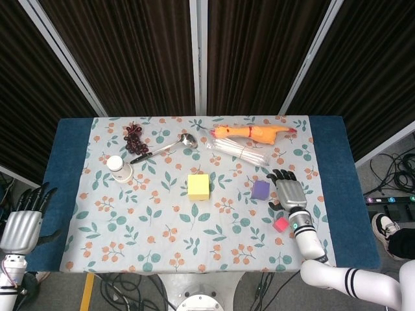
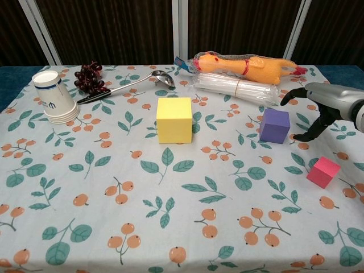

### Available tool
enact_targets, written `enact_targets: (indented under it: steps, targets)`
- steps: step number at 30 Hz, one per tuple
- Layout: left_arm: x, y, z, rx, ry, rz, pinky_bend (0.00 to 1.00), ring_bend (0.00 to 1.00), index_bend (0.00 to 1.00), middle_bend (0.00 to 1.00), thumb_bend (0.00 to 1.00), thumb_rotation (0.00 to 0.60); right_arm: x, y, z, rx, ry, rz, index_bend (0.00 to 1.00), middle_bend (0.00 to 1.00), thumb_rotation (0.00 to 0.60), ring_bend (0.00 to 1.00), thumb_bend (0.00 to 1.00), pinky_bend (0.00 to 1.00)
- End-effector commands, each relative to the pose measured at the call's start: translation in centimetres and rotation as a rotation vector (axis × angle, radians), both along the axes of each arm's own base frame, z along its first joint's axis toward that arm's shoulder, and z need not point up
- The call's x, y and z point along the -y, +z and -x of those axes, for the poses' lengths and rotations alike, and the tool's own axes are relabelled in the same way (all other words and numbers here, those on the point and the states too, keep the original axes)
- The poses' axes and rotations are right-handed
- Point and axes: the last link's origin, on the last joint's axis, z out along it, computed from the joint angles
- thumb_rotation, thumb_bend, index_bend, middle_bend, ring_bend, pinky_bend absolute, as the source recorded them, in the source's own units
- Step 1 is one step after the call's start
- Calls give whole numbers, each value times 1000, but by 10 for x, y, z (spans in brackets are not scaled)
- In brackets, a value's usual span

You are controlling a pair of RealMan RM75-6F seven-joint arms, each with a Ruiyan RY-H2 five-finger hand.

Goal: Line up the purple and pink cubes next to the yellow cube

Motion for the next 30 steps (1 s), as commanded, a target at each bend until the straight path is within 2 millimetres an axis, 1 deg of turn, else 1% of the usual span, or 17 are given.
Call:
enact_targets:
  steps: [1,5,10,15,17,19,22,25,28,30]
  targets:
    - [0,-1,0,1,2,2,86,101,146,125,0,600,4,-6,-3,3,-2,-8,230,82,600,0,158,0]
    - [1,-1,2,3,7,4,86,100,146,125,0,600,9,-12,-3,-11,-9,-11,279,94,600,0,182,0]
    - [1,-1,4,4,16,2,86,101,146,125,0,600,14,-18,-5,3,-22,-7,392,117,599,0,231,0]
    - [1,-1,4,3,15,3,86,101,146,125,0,600,16,-20,-6,4,-18,-3,404,119,599,0,240,0]
    - [1,-1,4,2,15,2,86,100,146,125,0,600,17,-19,-7,17,-18,-1,409,121,599,0,258,0]
    - [1,-1,4,1,14,2,86,100,146,125,0,600,19,-17,-11,38,-6,-4,418,124,599,0,279,0]
    - [1,0,3,-1,13,3,86,101,146,125,0,600,21,-12,-20,70,29,-17,421,126,599,0,282,0]
    - [1,0,3,-5,14,3,86,101,146,125,0,600,25,-8,-32,93,70,-24,421,125,599,0,281,0]
    - [2,1,2,-7,16,1,86,101,146,125,0,600,31,-11,-46,98,106,-44,421,126,599,0,280,0]
    - [2,1,2,-8,18,1,86,101,146,125,0,600,35,-17,-54,104,119,-63,421,126,599,0,280,0]
